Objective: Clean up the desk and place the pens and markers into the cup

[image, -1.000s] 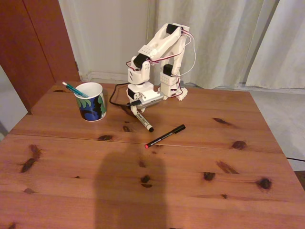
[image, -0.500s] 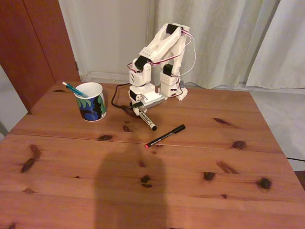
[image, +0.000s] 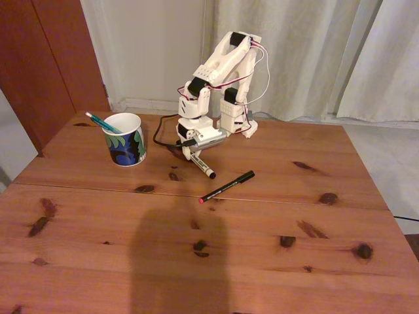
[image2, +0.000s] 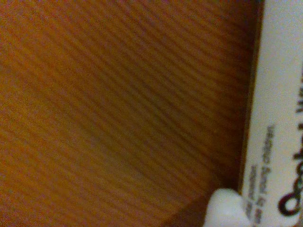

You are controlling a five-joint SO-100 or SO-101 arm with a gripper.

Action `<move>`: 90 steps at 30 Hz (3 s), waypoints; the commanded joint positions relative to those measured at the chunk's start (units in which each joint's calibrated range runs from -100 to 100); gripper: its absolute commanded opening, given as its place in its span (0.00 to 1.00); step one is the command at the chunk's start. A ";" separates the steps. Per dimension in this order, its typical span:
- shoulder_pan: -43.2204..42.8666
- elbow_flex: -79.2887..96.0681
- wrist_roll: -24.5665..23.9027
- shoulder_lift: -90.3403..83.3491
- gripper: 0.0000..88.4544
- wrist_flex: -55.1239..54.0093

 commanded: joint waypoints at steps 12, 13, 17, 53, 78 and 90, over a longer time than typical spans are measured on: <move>-4.80 -14.82 -15.88 -3.62 0.01 -2.12; -5.37 -16.53 -18.50 -3.62 0.01 -2.12; -7.14 -21.31 -27.77 -3.70 0.01 -5.39; 8.39 4.66 -51.08 -19.18 0.01 -64.66; 19.72 4.57 -47.36 -20.17 0.01 -64.74; 19.56 4.75 -43.49 -19.59 0.13 -64.57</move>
